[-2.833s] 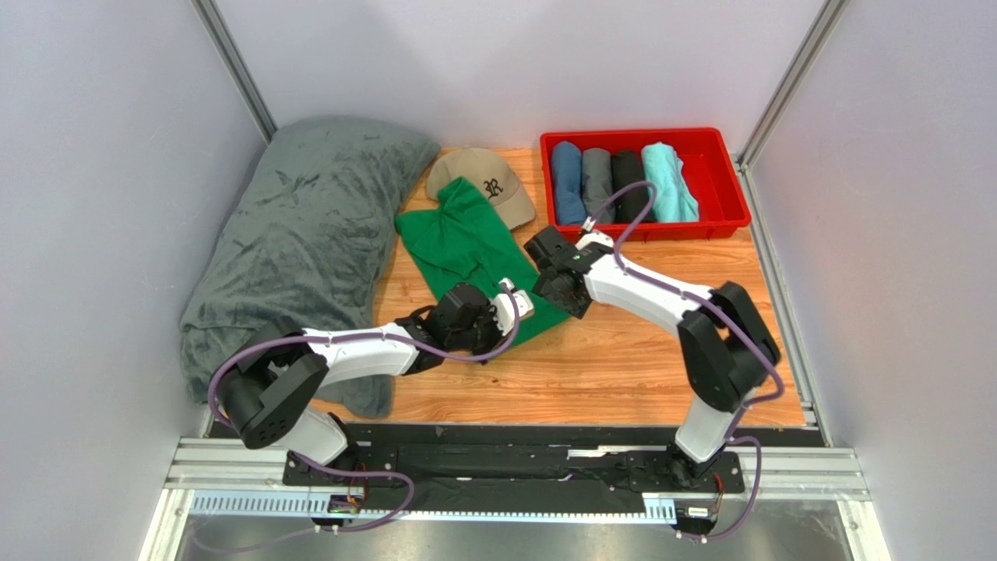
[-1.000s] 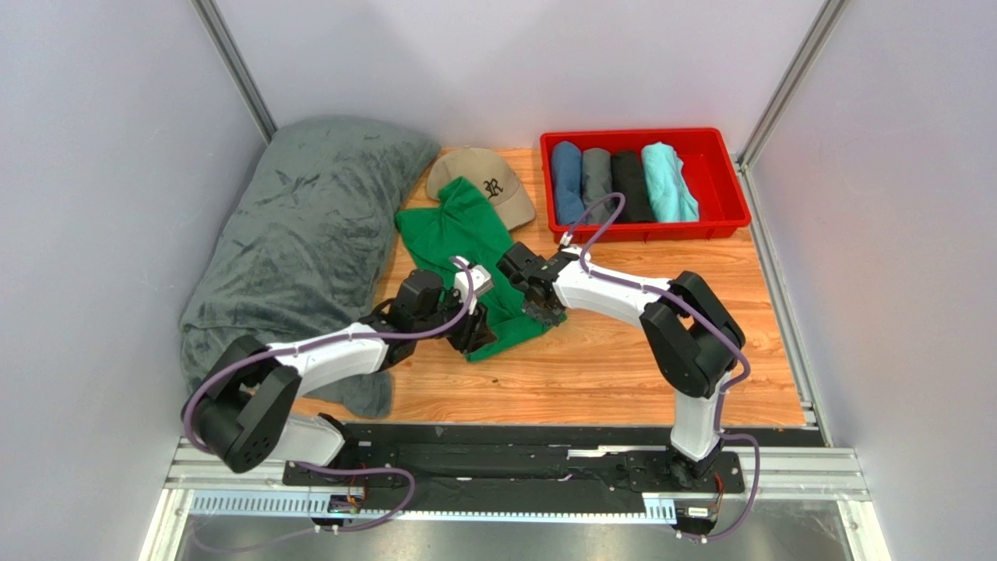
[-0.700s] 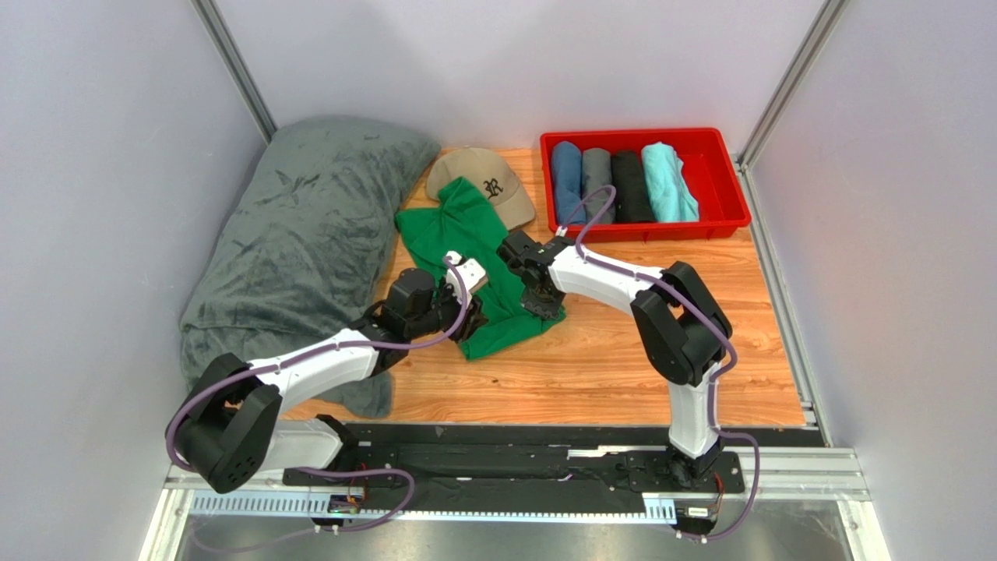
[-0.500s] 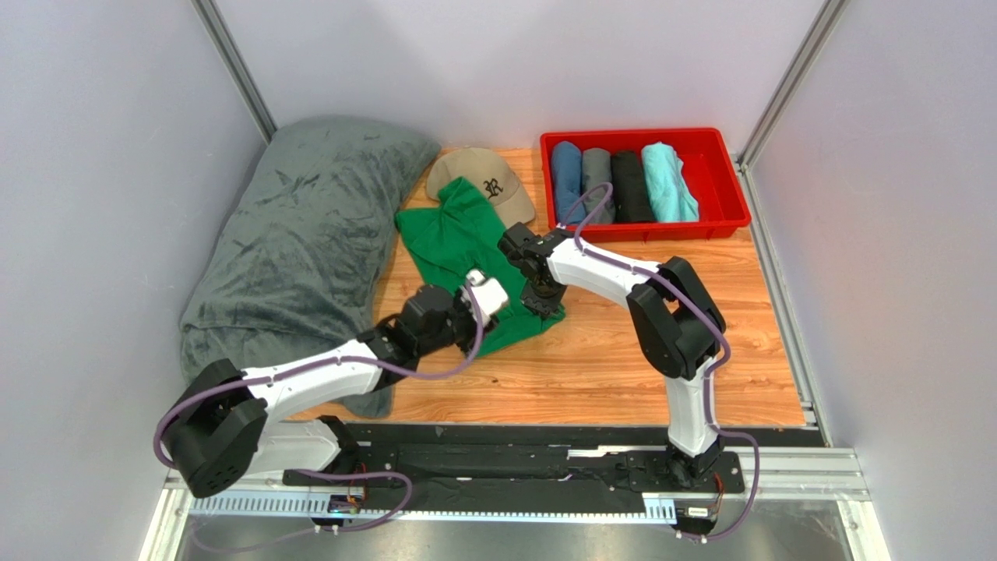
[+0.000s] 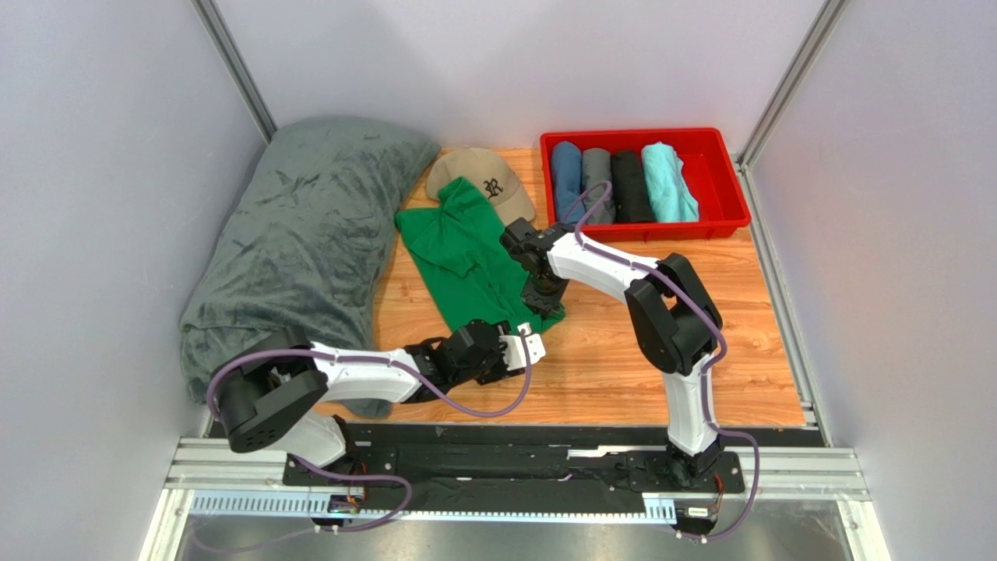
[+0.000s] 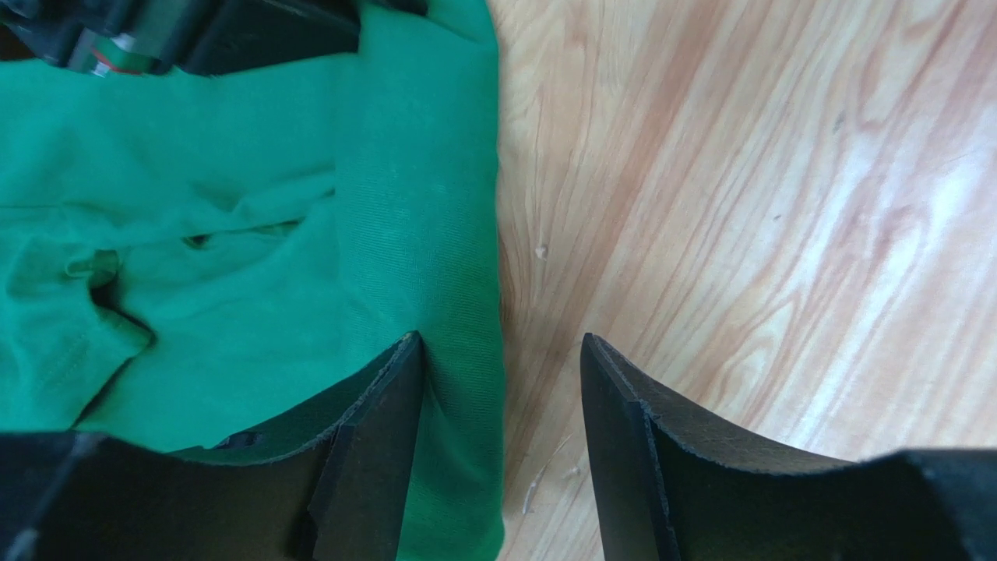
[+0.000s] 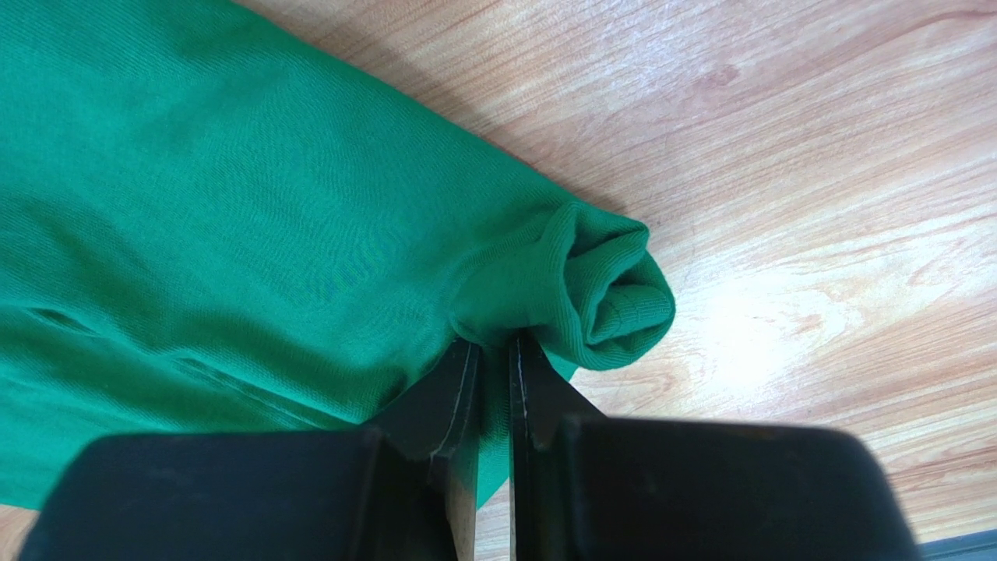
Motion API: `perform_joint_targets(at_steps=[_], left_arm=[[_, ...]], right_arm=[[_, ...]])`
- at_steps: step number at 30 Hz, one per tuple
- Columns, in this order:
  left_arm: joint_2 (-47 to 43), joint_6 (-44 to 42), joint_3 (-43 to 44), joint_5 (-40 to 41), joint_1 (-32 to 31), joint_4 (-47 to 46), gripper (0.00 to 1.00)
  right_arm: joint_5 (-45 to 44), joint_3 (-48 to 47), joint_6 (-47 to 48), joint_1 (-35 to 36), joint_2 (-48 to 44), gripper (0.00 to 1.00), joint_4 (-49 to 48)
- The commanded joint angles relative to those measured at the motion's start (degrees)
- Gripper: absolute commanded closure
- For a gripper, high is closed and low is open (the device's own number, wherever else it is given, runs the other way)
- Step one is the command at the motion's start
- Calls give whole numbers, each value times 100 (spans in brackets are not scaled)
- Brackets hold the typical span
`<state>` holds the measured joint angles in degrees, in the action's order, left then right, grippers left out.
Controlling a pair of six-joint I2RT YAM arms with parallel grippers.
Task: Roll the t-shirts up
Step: Roll the T-shirt to the center of the board.
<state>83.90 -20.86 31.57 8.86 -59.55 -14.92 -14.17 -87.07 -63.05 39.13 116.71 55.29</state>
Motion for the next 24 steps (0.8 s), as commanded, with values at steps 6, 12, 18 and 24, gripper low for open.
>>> perform_joint_targets(at_steps=[6, 12, 18, 24], left_arm=[[539, -182, 367, 572, -83, -688, 35], [795, -76, 438, 757, -92, -810, 50], [690, 170, 490, 450, 13, -689, 100], [67, 837, 446, -850, 478, -109, 100]], right_arm=[[-165, 49, 91, -99, 397, 100, -97], [-173, 102, 100, -108, 371, 100, -106], [-226, 234, 82, -108, 178, 94, -202], [-533, 585, 187, -64, -489, 57, -668]])
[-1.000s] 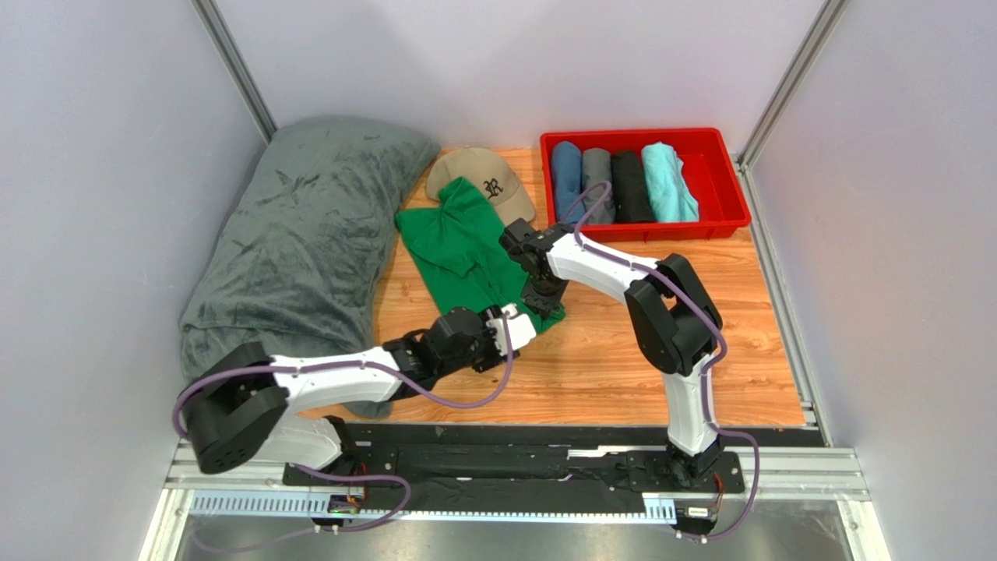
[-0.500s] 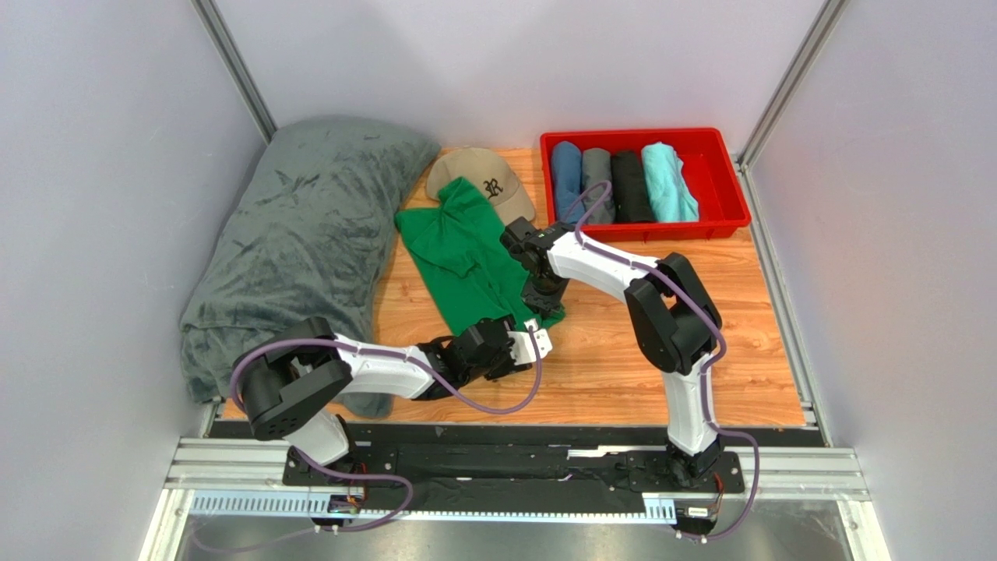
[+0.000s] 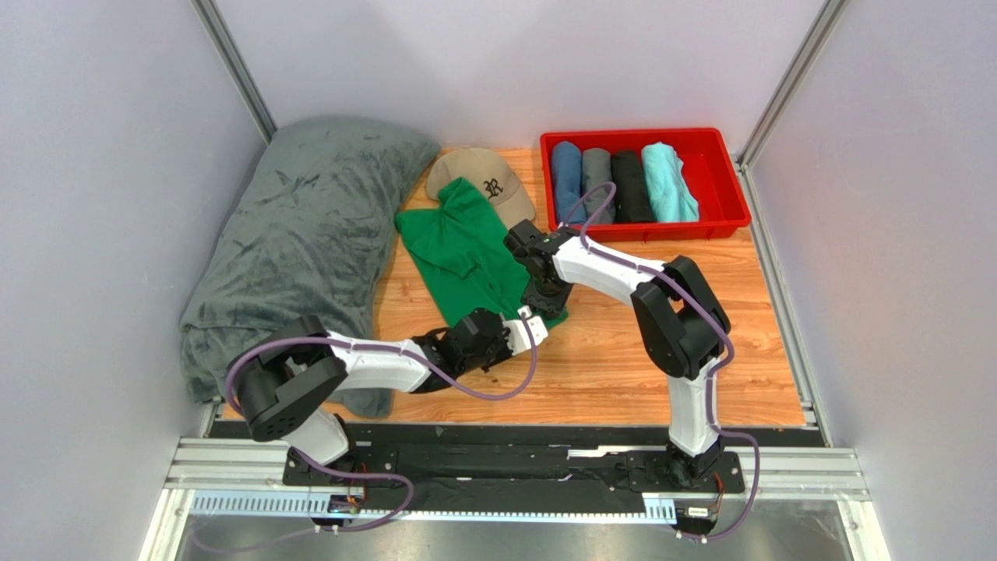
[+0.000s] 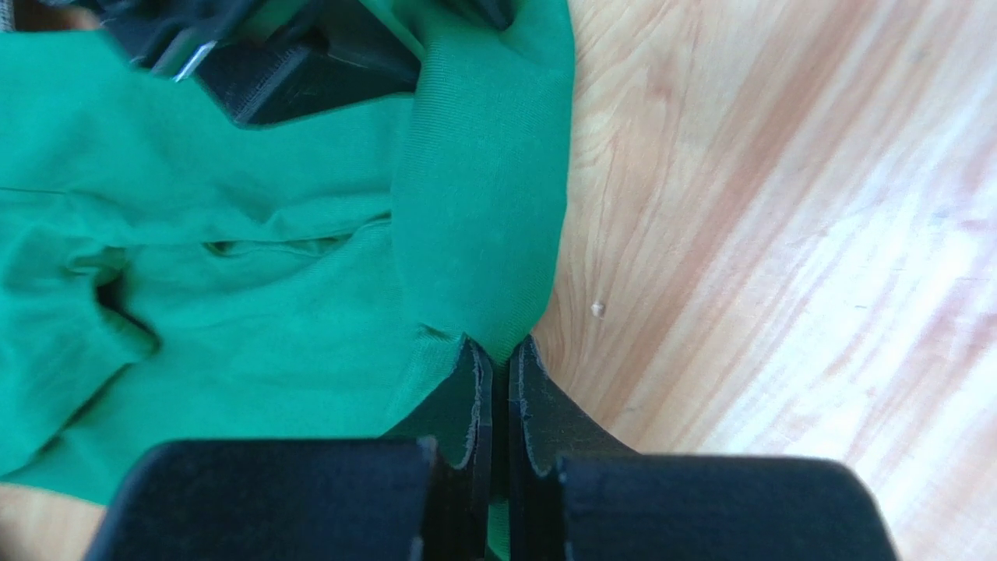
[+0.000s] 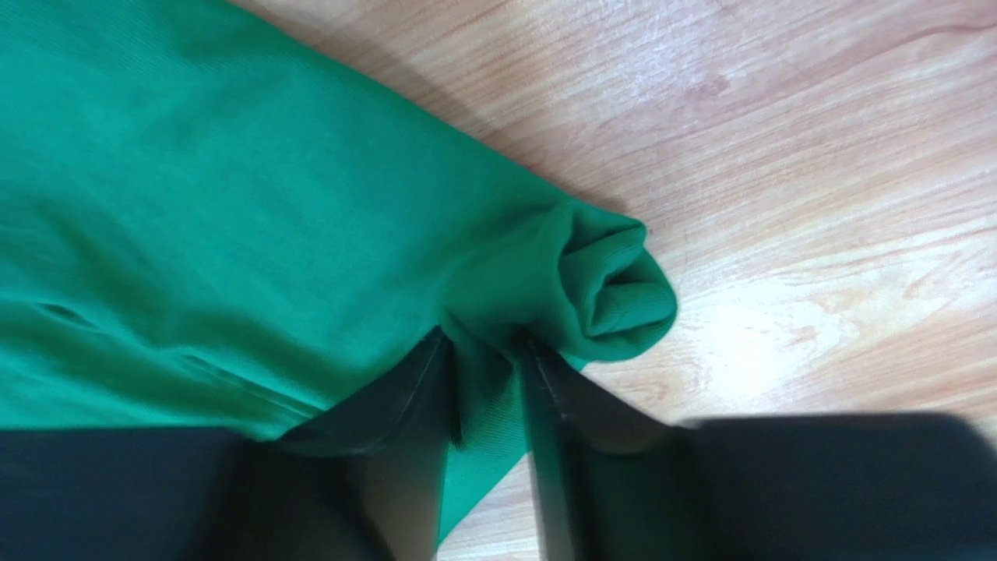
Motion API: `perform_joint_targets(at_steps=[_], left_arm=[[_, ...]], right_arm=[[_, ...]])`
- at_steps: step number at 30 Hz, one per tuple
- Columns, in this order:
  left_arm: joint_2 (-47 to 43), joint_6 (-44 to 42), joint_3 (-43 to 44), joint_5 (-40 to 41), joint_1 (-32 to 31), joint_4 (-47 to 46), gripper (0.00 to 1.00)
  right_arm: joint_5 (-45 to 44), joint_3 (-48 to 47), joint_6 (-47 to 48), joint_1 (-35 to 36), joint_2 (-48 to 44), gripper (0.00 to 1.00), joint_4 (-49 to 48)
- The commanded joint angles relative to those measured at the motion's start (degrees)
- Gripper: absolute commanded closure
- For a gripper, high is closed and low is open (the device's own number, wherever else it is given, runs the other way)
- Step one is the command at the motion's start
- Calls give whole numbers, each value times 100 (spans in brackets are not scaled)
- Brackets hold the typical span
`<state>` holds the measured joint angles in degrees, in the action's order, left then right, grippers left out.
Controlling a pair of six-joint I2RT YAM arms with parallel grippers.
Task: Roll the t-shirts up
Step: Roll the T-shirt to the center of the board.
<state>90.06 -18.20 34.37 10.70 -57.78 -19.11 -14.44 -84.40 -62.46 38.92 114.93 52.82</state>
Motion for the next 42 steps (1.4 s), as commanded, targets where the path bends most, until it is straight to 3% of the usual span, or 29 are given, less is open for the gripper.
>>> perform_joint_targets(at_steps=[1, 6, 12, 18, 25, 42], left_arm=[[-638, 754, 158, -1296, 389, 381, 100], [-789, 1204, 280, -2510, 1012, 944, 100], [-438, 1784, 491, -3644, 1655, 1357, 100], [2, 2381, 667, -4549, 2244, 1489, 100], [415, 2751, 870, -5130, 2640, 1621, 100], [794, 3006, 914, -5499, 2930, 1797, 100]], right_arm=[[-568, 345, 155, -16, -418, 54, -508], [-1113, 617, 120, 11, -1139, 38, -816], [-1562, 1380, -117, 98, -2202, 37, -1370], [-1869, 2330, -416, 712, -2915, 38, -2118], [-2239, 2780, -1444, 1408, -2810, 39, -2162], [-2564, 2973, -2631, 1470, -2019, 42, -2742]])
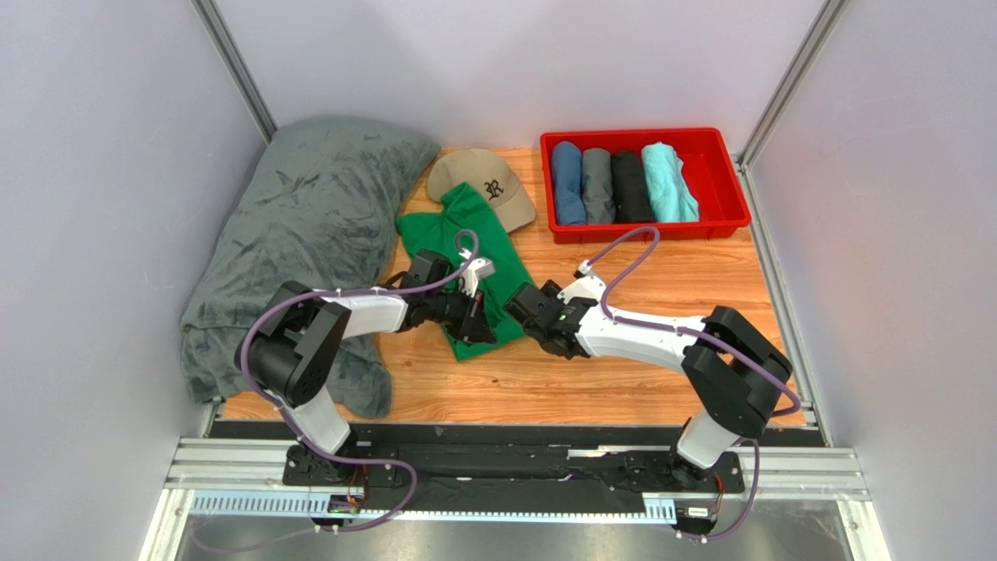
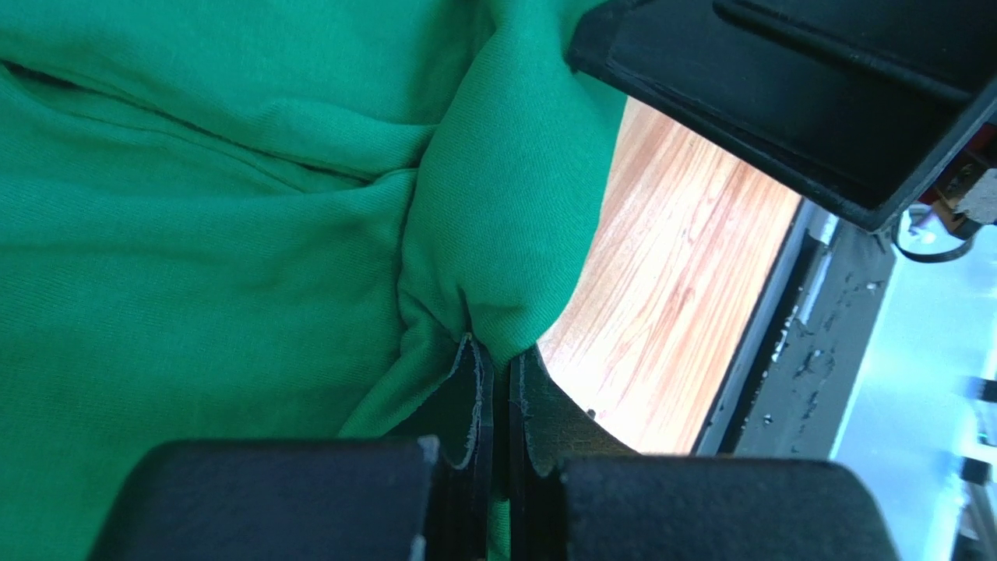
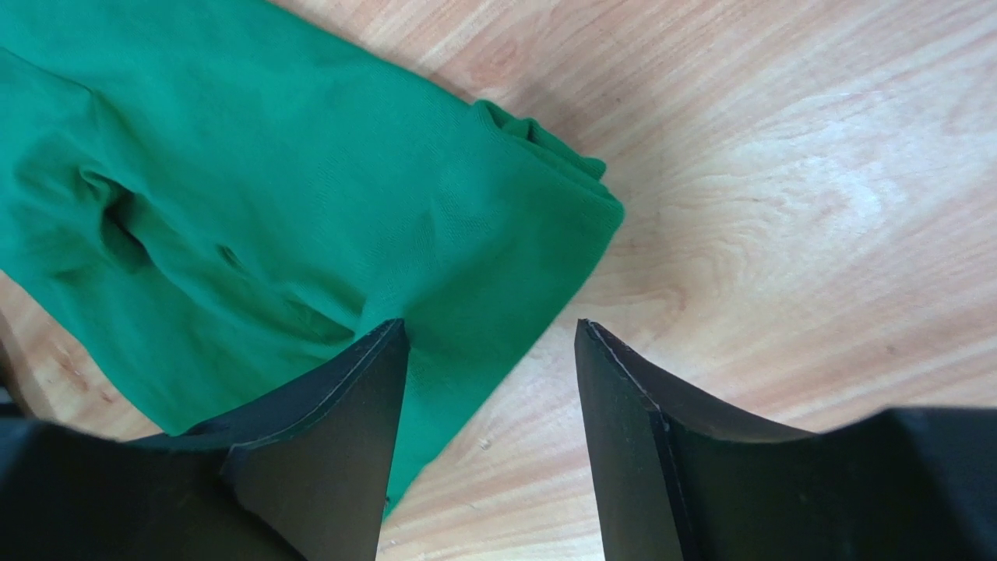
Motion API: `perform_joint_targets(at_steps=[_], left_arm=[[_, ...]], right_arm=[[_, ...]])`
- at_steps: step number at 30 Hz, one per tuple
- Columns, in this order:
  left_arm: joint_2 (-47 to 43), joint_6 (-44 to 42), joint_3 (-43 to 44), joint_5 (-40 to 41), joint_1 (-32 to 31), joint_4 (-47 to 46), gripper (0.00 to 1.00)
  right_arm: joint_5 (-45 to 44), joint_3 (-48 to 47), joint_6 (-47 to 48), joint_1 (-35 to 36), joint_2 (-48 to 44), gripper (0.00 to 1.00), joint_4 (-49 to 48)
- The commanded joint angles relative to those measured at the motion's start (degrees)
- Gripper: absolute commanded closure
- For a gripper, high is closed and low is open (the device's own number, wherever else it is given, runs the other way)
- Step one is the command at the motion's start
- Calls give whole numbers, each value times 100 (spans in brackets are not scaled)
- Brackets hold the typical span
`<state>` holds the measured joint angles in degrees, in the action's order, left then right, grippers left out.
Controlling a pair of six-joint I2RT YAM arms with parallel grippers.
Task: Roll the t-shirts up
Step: Roll the T-shirt to the center of the board.
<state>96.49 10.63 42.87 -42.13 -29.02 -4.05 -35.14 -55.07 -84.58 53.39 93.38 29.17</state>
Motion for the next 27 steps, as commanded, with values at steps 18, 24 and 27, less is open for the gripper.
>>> perform_joint_targets(at_steps=[18, 24, 27], left_arm=[[-138, -237, -68, -393, 71, 318, 74], [-911, -141, -445, 256, 80, -262, 58], [-1438, -193, -656, 756, 80, -613, 57]], right_arm=[[233, -1085, -201, -460, 1024, 97, 1381], [902, -1505, 494, -882, 1366, 100, 1837], [947, -2058, 775, -979, 1726, 100, 2513]])
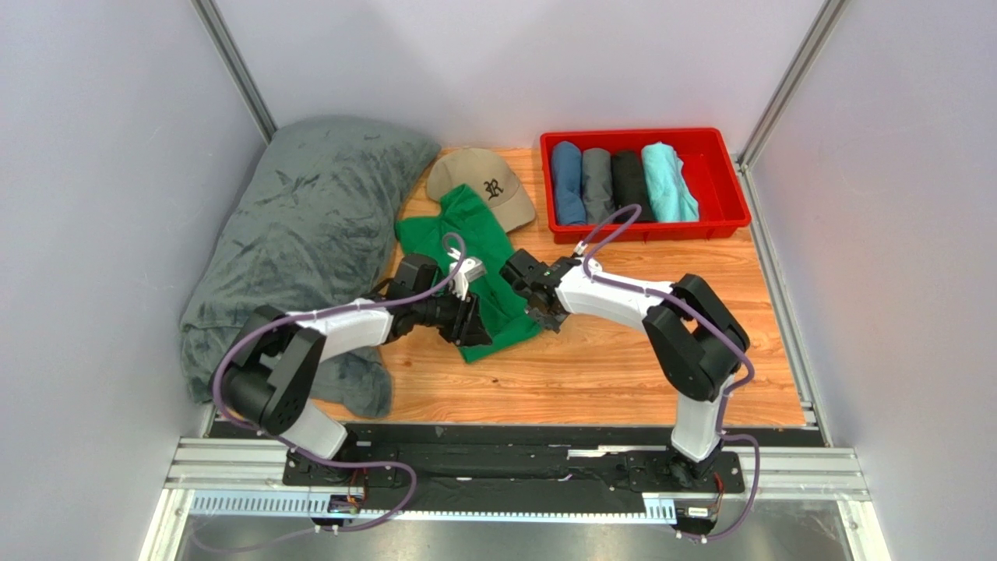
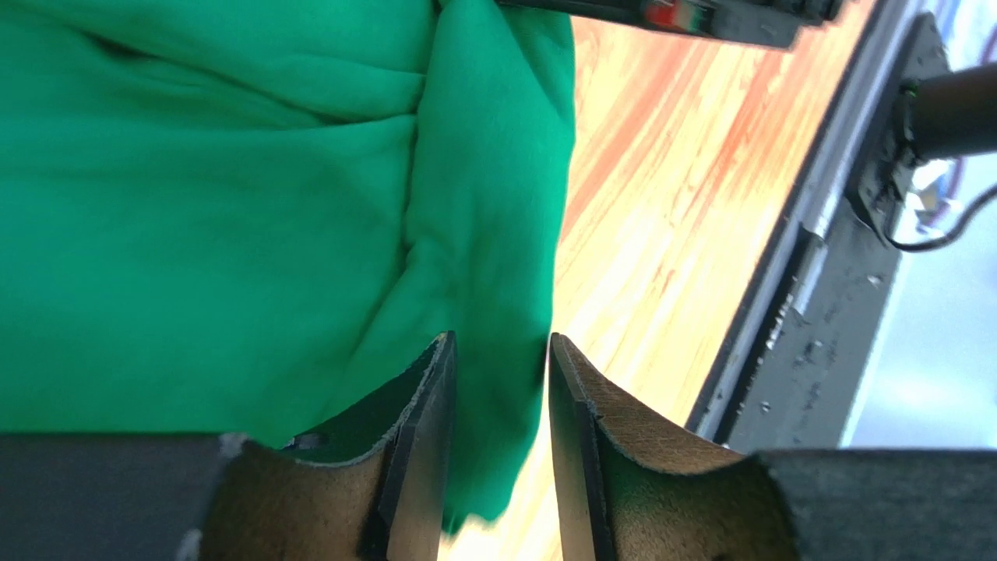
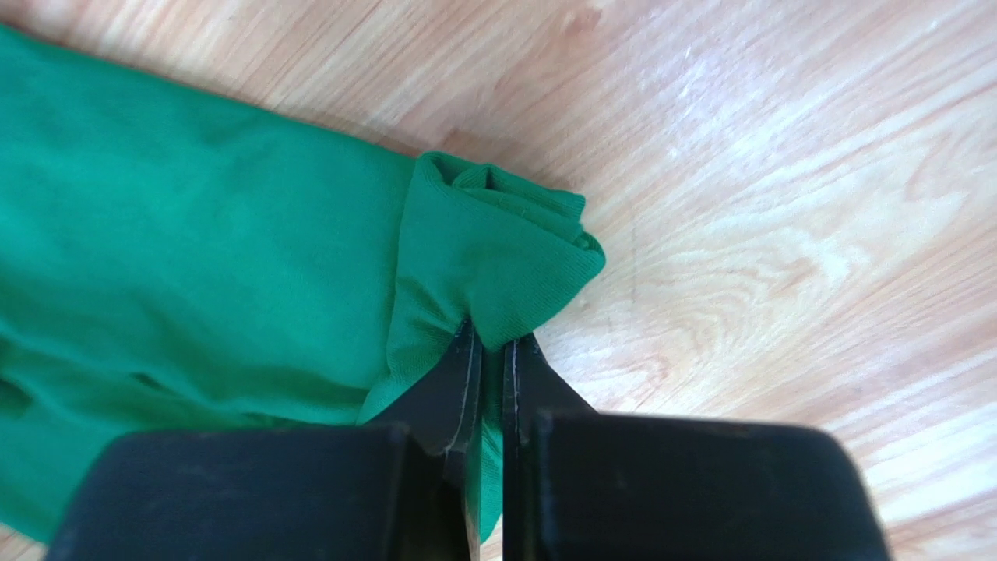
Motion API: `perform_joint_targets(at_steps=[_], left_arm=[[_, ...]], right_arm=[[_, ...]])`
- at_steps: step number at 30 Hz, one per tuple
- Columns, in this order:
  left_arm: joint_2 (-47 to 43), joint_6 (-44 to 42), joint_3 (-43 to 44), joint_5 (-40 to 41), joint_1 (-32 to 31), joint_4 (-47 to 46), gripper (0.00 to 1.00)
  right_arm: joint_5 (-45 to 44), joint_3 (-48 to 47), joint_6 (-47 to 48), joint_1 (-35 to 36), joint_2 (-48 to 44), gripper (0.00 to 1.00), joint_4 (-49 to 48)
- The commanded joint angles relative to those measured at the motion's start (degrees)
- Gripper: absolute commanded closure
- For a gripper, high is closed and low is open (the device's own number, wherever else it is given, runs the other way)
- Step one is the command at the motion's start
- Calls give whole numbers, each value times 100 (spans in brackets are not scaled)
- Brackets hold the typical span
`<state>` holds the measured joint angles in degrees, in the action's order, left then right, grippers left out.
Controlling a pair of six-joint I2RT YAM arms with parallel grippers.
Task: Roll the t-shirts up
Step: Roll the T-shirt to the center of the board.
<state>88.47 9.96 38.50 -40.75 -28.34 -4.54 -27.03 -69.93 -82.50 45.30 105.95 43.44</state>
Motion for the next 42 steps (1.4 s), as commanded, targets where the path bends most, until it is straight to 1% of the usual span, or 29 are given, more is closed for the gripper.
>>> perform_joint_targets(at_steps=[1, 2, 4, 6, 7, 8, 10, 11, 12, 13, 14, 15, 16, 20, 23, 25, 29, 30, 31, 36, 38, 42], left_arm=[[-916, -186, -272, 743, 12, -644, 57], [-1058, -309, -325, 840, 12, -767, 57], [-1365, -493, -378, 1139, 4, -794, 56], [-1516, -678, -370, 1384, -75, -724, 56], [-1630, -897, -361, 1455, -119, -689, 56], [-1692, -995, -361, 1552, -180, -611, 56], [-1867, -1528, -378, 1912, -540, -522, 56], [-1920, -1697, -396, 2035, -698, -470, 56], [-1982, -1855, -413, 2349, -865, -417, 56], [-2069, -2144, -431, 2457, -1180, -399, 56], [-2096, -2260, -449, 2589, -1322, -347, 56], [-2123, -2374, -457, 2833, -1445, -320, 56], [-2114, -2576, -449, 2923, -1725, -294, 56], [-2035, -3034, -484, 3441, -2403, -250, 55], [-1763, -3236, -440, 3749, -2746, -328, 54], [-1474, -3281, -396, 3873, -2817, -451, 51], [-990, -3272, -203, 4040, -2940, -670, 50], [-833, -3307, -211, 4075, -3036, -776, 43], [-761, -3368, -220, 4275, -3081, -977, 40], [-182, -3377, -27, 4856, -3195, -1347, 40], [-76, -3430, -18, 5050, -3213, -1628, 40], [170, -3544, 52, 5297, -3266, -1875, 39]], right_arm=[[128, -687, 638, -188, 540, 100, 1235], [119, -802, 691, -240, 671, 100, 1481], [162, -1065, 761, -293, 769, 100, 1658], [241, -1224, 946, -381, 909, 100, 1808], [276, -1468, 972, -416, 988, 100, 1895], [277, -1601, 1025, -477, 1067, 100, 2140], [294, -1961, 1095, -522, 1374, 100, 2413], [286, -2381, 1122, -539, 1489, 100, 2745], [277, -2585, 1165, -548, 1629, 100, 2931], [251, -2778, 1166, -557, 1857, 100, 3107], [233, -3137, 1166, -566, 1972, 100, 3379], [259, -3245, 1236, -557, 2043, 100, 3451], [285, -3368, 1254, -557, 2165, 100, 3495], [417, -3676, 1289, -601, 2342, 100, 3627], [479, -3782, 1315, -619, 2421, 100, 3628], [532, -3791, 1289, -628, 2430, 100, 3619], [593, -3721, 1245, -636, 2465, 100, 3566], [593, -3721, 1254, -636, 2483, 100, 3566], [611, -3712, 1236, -636, 2492, 100, 3557], [655, -3712, 1236, -645, 2518, 100, 3549], [663, -3703, 1236, -645, 2527, 100, 3540], [681, -3694, 1227, -663, 2536, 100, 3540]])
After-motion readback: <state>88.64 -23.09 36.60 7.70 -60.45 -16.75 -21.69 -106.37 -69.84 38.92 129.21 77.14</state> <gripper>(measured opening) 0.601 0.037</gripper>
